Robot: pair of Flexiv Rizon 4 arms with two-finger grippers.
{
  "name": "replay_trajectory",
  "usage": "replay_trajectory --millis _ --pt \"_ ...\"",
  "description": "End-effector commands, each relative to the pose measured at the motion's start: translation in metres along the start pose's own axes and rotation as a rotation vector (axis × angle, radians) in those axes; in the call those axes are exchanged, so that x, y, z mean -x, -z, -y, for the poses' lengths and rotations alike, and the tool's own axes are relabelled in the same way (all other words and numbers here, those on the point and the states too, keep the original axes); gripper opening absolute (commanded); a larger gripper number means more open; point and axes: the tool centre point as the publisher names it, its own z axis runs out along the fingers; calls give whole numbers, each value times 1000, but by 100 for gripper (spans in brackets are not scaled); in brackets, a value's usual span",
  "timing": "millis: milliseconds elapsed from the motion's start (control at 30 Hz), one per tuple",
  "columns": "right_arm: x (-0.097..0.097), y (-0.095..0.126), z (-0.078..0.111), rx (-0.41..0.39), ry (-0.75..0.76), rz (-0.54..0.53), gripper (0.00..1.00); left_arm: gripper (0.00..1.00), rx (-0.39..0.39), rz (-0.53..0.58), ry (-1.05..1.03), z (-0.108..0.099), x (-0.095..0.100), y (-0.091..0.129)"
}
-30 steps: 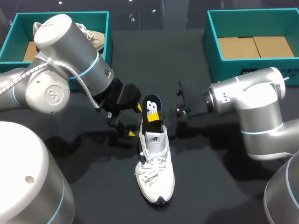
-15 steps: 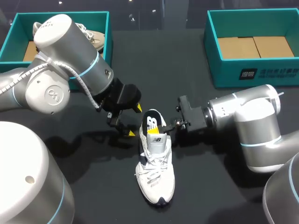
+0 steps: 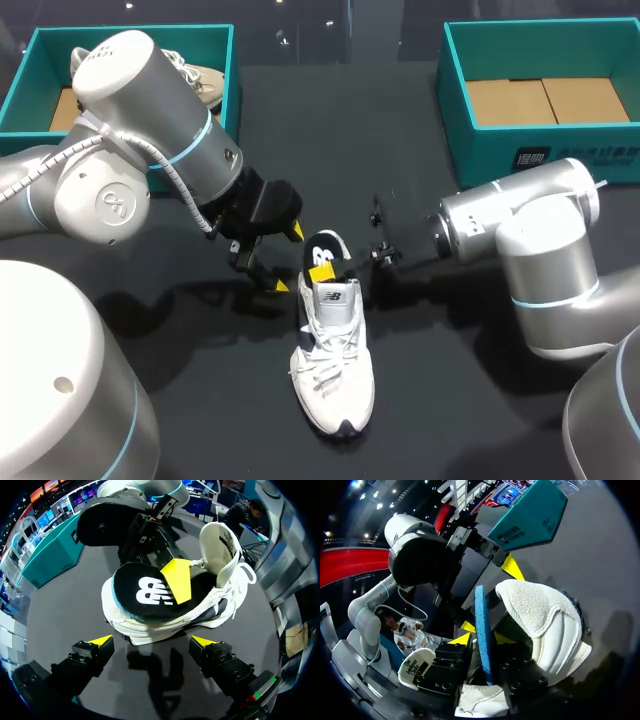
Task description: Take the shoe out of the shoebox, open the shoe tongue, remove and reinsert the insole, then place the shoe into the shoebox
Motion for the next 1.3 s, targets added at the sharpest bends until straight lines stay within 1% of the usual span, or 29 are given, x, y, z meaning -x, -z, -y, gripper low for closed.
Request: replay_trajectory --millis 33,200,300,367,433,533,700,800,867,900,933,1033,1300 --pt "-3 10 -9 -18 4 17 26 100 0 1 -1 0 -1 0" --pt "1 15 -20 -15 20 24 24 100 0 1 -1 0 -1 0" --pt "7 16 -24 -9 22 14 19 100 0 1 -1 0 -1 0" --pt "13 14 -22 -6 6 9 0 100 0 1 -1 0 -1 0" --pt "16 8 -15 -7 -14 -3 0 100 0 1 -1 0 -1 0" --pt "18 2 1 -3 -46 -19 0 100 0 1 -1 0 -1 0" --pt "14 -4 20 1 -100 -20 0 100 0 1 -1 0 -1 0" --pt "9 -4 22 -3 -106 -2 0 100 0 1 -1 0 -1 0" --pt "6 -3 18 2 -95 19 0 100 0 1 -1 0 -1 0" --pt "4 -2 15 1 -84 25 1 100 0 1 -1 0 -1 0" --pt "1 -1 13 0 -76 35 23 100 0 1 -1 0 -1 0" --pt "-5 1 4 -11 -47 59 33 100 0 1 -1 0 -1 0" --pt "-16 5 -11 -43 -3 110 31 100 0 1 -1 0 -1 0"
